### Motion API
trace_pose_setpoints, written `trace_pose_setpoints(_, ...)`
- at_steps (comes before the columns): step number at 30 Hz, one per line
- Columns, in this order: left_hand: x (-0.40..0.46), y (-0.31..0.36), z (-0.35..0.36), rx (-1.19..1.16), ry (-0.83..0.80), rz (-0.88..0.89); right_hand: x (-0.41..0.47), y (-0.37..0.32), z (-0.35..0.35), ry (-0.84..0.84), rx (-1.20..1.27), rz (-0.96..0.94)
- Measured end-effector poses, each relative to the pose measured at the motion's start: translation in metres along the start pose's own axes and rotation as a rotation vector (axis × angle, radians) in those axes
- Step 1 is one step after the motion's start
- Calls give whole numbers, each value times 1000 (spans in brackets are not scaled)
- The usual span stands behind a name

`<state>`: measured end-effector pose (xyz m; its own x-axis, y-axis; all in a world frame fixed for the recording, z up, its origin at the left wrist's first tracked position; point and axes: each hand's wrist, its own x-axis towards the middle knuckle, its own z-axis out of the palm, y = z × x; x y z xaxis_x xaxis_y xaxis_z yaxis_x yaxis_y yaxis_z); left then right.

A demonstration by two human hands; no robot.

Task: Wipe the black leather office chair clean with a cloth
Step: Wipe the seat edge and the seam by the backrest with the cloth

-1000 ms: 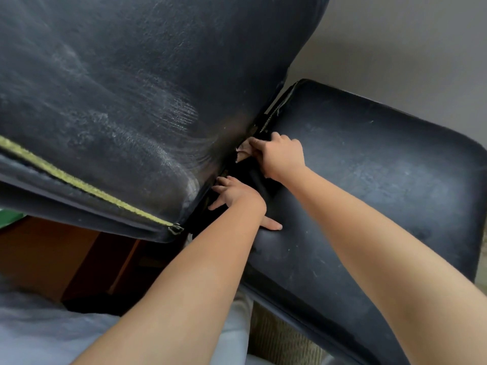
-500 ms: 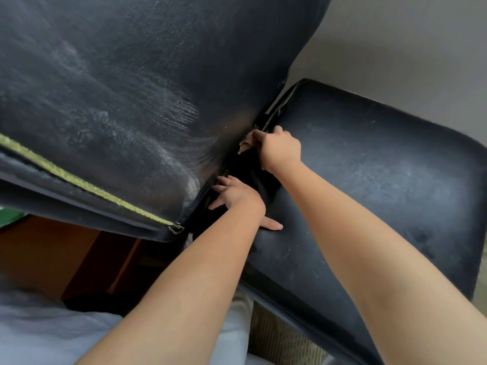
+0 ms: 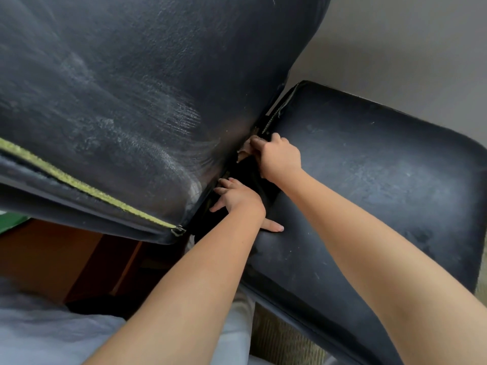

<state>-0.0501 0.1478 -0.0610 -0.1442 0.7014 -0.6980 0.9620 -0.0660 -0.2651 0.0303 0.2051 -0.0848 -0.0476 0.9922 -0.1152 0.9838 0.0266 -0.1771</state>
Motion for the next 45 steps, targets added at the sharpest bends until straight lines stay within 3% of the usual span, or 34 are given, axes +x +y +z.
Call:
trace_pose_setpoints(5,0,1,-1,-81,-10,-42,12,7,-3,31,-26,-3)
trace_pose_setpoints(8,-2,-6,13,-189,63,2,17,0,-2,15,23,62)
trace_pose_setpoints(14,-3,-18,37,-364,155,116,-6,4,6,51,18,7)
trace_pose_setpoints(20,-1,-23,47,-200,382,364,7,6,3,46,18,28)
trace_pose_setpoints(36,9,-26,35,-135,162,450,17,14,3,28,18,19)
trace_pose_setpoints(40,9,-26,33,-108,154,436,15,5,5,63,97,117)
trace_pose_setpoints(45,7,-27,39,-141,221,435,12,8,1,6,67,66)
